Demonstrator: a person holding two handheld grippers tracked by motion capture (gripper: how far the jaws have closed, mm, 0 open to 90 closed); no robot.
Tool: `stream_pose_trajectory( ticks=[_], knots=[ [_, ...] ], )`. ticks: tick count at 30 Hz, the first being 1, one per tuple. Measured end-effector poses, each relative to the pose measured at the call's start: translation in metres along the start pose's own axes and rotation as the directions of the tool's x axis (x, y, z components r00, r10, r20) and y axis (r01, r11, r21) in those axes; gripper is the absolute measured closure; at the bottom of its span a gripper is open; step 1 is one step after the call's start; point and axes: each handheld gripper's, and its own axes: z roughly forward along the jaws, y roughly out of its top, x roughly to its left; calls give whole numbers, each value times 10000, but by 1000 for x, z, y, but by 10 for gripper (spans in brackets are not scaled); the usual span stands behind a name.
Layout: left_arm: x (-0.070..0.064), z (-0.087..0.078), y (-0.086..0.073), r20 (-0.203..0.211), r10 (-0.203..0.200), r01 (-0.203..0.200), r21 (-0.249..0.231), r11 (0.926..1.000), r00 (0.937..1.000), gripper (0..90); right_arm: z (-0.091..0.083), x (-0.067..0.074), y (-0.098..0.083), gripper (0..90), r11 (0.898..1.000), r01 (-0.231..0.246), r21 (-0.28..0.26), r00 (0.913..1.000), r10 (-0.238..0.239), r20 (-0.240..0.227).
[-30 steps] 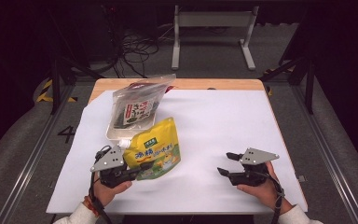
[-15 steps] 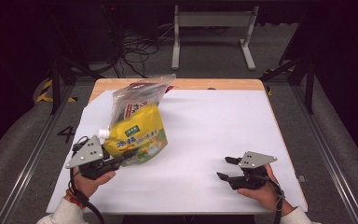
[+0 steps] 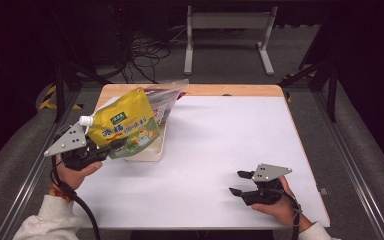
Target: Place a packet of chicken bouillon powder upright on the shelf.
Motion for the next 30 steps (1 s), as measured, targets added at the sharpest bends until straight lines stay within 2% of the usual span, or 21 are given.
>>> stream_pose_trajectory(
  ticks=[4,7,12,13,14,15,19,20,21,25,27,29,30],
  knots=[
    [13,9,1,-24,157,-156,393,9991,9999,774,2,0,-1,354,10000,-44,78,10000,44,0],
    [22,12,0,157,154,-160,357,9992,9998,774,2,0,-2,353,9999,-13,122,10000,13,-46],
    [36,15,-1,823,416,-463,555,9974,9957,775,4,-1,-4,349,9998,-71,210,9999,73,-88],
    [36,15,-1,823,416,-463,555,9974,9957,774,5,-1,-4,348,9997,-82,234,9999,84,-68],
    [40,18,-1,1004,499,-592,919,9940,9937,775,5,-2,-4,347,9996,-116,247,9999,118,-70],
    [43,20,-1,1167,530,-657,1072,9921,9918,775,5,-3,-5,346,9996,-153,247,9999,154,-63],
    [50,25,-5,1381,502,-693,1376,9881,9891,775,6,-4,-6,344,9990,-360,281,9993,363,-89],
    [52,26,-7,1458,422,-626,1381,9884,9884,774,6,-4,-6,343,9988,-397,283,9992,399,-74],
    [54,28,-9,1693,306,-539,1349,9894,9851,775,6,-4,-7,344,9986,-445,284,9990,447,-78],
    [58,31,-12,1996,236,-508,1326,9899,9796,774,6,-3,-9,340,9981,-517,348,9986,519,-58],
    [60,35,-13,2113,265,-573,1412,9883,9771,774,5,-2,-11,338,9976,-551,411,9985,553,-28],
    [63,40,-16,2463,185,-564,1477,9874,9690,774,4,-1,-14,335,9971,-595,477,9982,594,45],
    [63,42,-16,2455,186,-588,1573,9858,9692,775,3,0,-16,333,9969,-607,503,9981,604,88]
  ],
)
